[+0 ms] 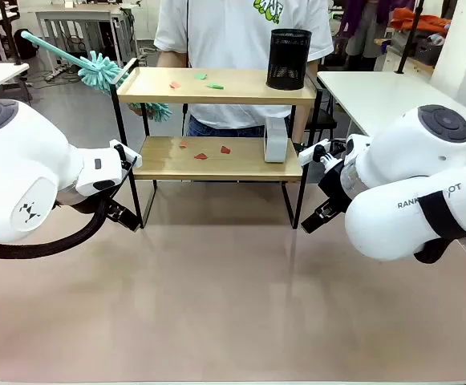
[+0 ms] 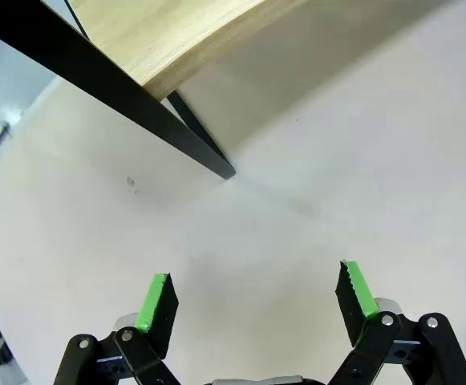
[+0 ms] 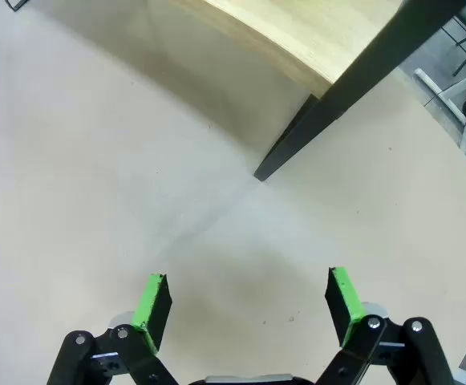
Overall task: Clean the shelf.
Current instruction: Pick up the Duster from the human.
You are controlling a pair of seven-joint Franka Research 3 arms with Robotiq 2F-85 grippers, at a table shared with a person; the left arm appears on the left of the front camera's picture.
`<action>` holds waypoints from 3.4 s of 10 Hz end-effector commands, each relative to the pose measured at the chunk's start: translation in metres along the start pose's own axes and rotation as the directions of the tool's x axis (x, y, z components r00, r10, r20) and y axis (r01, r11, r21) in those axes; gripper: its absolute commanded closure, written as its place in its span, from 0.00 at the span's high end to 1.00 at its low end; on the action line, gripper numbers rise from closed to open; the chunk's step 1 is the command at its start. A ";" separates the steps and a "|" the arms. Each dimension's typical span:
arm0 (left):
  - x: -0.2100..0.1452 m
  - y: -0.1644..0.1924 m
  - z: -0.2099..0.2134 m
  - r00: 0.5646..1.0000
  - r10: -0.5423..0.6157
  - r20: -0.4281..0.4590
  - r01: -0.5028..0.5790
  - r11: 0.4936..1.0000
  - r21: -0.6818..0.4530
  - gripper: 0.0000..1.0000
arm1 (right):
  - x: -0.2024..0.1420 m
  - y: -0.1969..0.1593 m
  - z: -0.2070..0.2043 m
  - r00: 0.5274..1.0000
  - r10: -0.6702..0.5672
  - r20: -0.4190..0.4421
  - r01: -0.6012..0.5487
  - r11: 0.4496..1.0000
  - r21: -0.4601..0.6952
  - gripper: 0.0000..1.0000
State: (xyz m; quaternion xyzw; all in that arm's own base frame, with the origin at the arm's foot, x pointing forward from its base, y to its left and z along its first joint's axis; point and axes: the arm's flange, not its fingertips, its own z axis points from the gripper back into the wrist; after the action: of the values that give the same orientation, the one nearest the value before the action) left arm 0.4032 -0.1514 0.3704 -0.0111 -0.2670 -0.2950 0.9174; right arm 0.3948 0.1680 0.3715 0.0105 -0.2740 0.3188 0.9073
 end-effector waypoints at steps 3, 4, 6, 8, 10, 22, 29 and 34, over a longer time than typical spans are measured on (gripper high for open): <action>0.000 0.000 0.000 1.000 0.000 0.001 0.000 1.000 0.000 1.00 | 0.000 0.000 0.000 1.000 0.000 0.000 0.000 1.000 0.000 1.00; 0.000 0.000 0.000 1.000 0.000 0.001 0.000 1.000 0.000 1.00 | 0.000 0.000 0.000 1.000 0.000 0.000 0.000 1.000 0.000 1.00; 0.000 0.000 0.000 1.000 0.000 0.001 0.000 1.000 0.000 1.00 | 0.000 0.000 0.000 1.000 0.000 0.000 0.000 1.000 0.000 1.00; 0.000 0.000 0.000 1.000 0.000 0.001 0.000 1.000 0.000 1.00 | 0.000 0.000 0.000 1.000 0.000 0.000 0.000 1.000 0.000 1.00; 0.000 0.000 0.000 1.000 0.000 0.001 0.000 1.000 0.000 1.00 | 0.000 0.000 0.000 1.000 0.000 0.000 0.000 1.000 0.000 1.00; -0.214 0.214 0.275 0.841 0.474 0.259 -0.138 0.652 -0.746 1.00 | -0.224 -0.186 0.297 0.613 -0.790 -0.012 0.552 0.418 0.721 1.00; -0.359 0.264 0.232 0.581 0.803 0.131 -0.377 0.408 -0.832 1.00 | -0.367 -0.228 0.282 0.272 -0.956 -0.114 0.673 0.104 0.732 1.00; -0.359 0.264 0.232 0.581 0.803 0.131 -0.377 0.408 -0.832 1.00 | -0.367 -0.228 0.282 0.272 -0.956 -0.114 0.673 0.104 0.732 1.00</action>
State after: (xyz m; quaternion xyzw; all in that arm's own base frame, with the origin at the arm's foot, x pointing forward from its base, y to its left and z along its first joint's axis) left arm 0.1883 0.3033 0.4274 -0.5507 -0.3270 0.0095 0.7679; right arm 0.1503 -0.2790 0.4642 0.5429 -0.2456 -0.2050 0.7764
